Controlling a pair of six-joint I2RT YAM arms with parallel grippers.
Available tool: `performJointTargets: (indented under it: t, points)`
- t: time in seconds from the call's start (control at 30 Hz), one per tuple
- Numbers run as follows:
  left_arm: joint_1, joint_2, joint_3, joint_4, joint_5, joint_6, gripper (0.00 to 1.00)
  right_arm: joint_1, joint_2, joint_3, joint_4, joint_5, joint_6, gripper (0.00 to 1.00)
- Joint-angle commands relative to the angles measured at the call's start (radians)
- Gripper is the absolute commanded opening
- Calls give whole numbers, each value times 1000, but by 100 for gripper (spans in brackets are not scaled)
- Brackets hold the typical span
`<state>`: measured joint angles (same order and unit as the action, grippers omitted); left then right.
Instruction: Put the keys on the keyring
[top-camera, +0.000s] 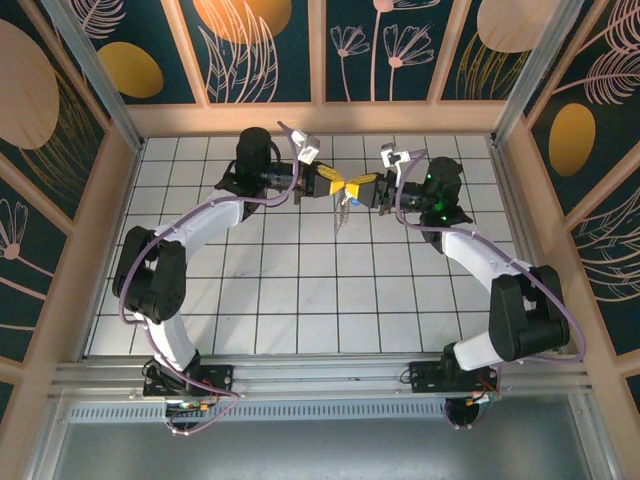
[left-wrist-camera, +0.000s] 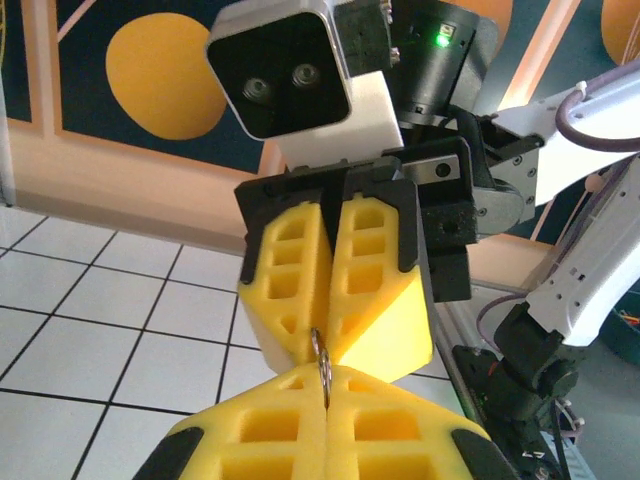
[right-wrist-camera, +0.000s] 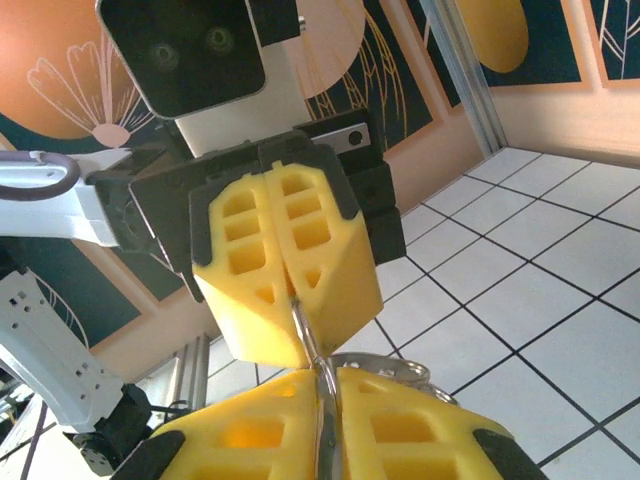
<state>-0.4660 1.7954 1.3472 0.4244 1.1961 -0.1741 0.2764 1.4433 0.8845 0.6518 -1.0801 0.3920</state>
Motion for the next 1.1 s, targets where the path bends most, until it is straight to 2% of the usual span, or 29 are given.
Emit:
performJointTargets:
  t: [0.0,0.07,0.27,0.5,0.77,0.87,0.93,1.07]
  points:
    - [-5,-48,-3,79,10,-19,0,-9,-33,-22,49,0,8,5]
    - [-5,-49,-5,86,7,-22,0,-11,-36,-26,48,0,8,0]
    - [-5,-61,-21,136,-11,-50,0,-12,-35,-36,53,-9,10,0]
    - [-5,-76,-66,288,-48,-137,0,11,-21,-42,51,-39,9,0]
    - [-5,-106,-94,344,-72,-167,0,57,-7,-6,-35,-41,-48,1]
    - [-5,-108,-100,350,-79,-167,0,46,-21,-14,-56,-25,-56,26]
    - [-5,-109,-100,351,-85,-169,0,31,-41,-30,-60,-19,-56,37]
    - [-5,-106,-102,365,-88,-178,0,-7,-96,-72,-55,-2,-48,41]
